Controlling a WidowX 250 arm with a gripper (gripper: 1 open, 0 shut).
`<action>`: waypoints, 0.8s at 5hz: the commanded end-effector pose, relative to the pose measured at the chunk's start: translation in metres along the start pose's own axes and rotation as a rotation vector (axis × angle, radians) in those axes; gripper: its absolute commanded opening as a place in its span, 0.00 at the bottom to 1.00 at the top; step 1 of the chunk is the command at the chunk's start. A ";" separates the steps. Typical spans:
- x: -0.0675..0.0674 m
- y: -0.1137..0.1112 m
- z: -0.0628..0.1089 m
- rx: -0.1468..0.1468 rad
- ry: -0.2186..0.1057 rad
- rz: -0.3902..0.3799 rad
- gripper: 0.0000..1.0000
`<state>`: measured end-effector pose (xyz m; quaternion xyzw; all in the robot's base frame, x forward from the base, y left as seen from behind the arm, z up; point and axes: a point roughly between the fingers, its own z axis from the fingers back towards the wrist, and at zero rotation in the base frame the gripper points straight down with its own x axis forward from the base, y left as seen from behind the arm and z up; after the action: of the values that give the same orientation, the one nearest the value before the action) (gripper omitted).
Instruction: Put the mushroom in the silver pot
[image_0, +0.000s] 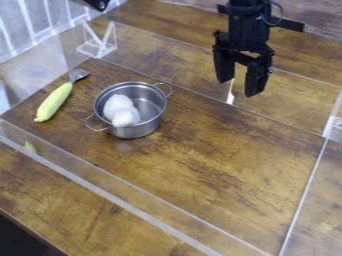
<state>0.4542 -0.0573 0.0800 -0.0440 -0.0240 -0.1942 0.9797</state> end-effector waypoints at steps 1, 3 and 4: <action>0.007 -0.015 0.043 0.027 -0.096 -0.035 1.00; 0.003 -0.009 0.028 0.037 -0.108 0.087 1.00; -0.003 -0.004 0.037 0.041 -0.113 0.053 1.00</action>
<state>0.4444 -0.0587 0.0571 -0.0418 -0.0136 -0.1596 0.9862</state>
